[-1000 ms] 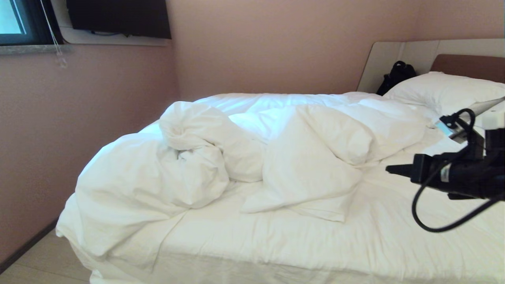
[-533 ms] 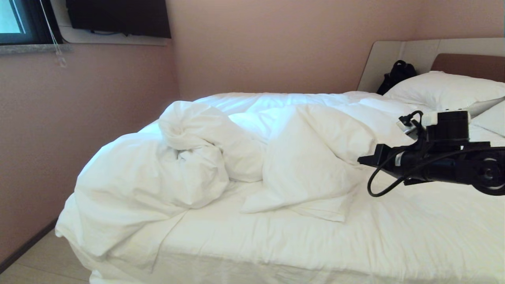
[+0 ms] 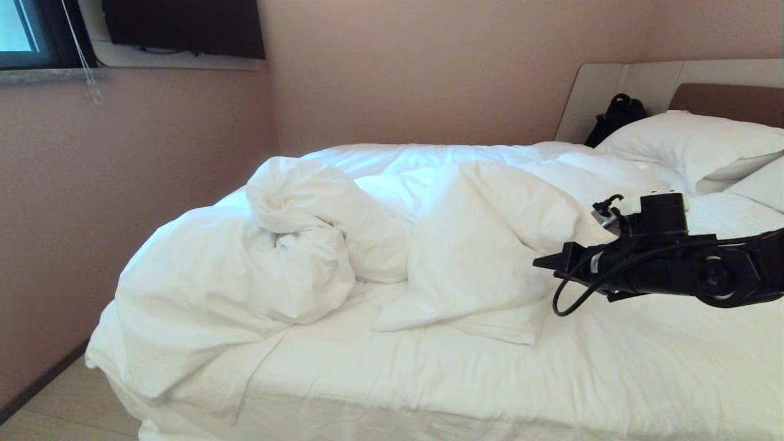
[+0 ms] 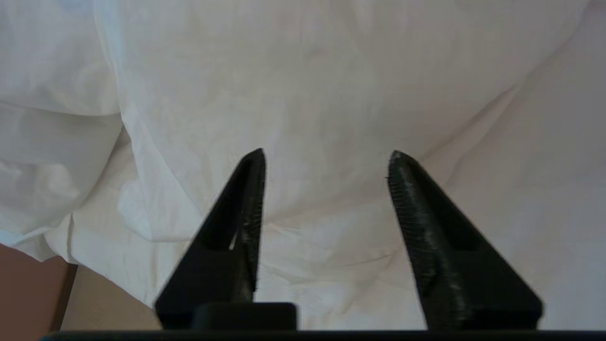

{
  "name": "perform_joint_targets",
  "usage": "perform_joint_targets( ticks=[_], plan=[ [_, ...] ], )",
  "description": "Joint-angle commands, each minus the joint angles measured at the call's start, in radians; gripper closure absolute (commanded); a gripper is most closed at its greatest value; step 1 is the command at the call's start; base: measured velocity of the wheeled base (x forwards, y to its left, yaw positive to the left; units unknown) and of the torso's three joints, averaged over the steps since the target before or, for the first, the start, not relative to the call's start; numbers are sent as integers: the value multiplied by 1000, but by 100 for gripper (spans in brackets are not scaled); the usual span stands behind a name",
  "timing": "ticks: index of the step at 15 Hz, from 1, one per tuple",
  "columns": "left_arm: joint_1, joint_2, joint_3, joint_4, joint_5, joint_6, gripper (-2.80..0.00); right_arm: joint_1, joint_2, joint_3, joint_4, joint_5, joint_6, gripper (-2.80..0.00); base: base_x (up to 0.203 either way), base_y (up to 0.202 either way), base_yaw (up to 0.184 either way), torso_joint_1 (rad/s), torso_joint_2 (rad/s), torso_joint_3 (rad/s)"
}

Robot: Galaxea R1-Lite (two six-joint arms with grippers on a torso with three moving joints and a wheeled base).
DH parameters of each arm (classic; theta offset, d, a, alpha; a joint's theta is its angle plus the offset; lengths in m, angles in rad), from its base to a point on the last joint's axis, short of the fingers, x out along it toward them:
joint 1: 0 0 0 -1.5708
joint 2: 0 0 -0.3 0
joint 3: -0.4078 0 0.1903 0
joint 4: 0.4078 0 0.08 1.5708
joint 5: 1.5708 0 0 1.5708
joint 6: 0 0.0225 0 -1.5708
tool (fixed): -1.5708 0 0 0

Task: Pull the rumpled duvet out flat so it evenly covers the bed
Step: Hold the folded corner of the quilt

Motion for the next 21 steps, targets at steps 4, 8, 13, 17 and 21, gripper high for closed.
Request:
perform_joint_targets(
  ticks=[4,8,13,17,21],
  plan=[
    [0,0,0,0,0,0,0,24,77,24,-25,-26,-27,-280,0,0,0,0,0,0],
    [0,0,0,0,0,0,0,27,119,45,-153,-26,-45,-280,0,0,0,0,0,0],
    [0,2,0,0,0,0,0,78,179,-4,-169,-61,-53,-280,0,0,0,0,0,0],
    [1,1,0,0,0,0,0,129,235,-1,-169,-165,-61,-280,0,0,0,0,0,0],
    [-1,0,0,0,0,0,0,145,296,-4,-213,-217,-93,-280,0,0,0,0,0,0]
  ],
)
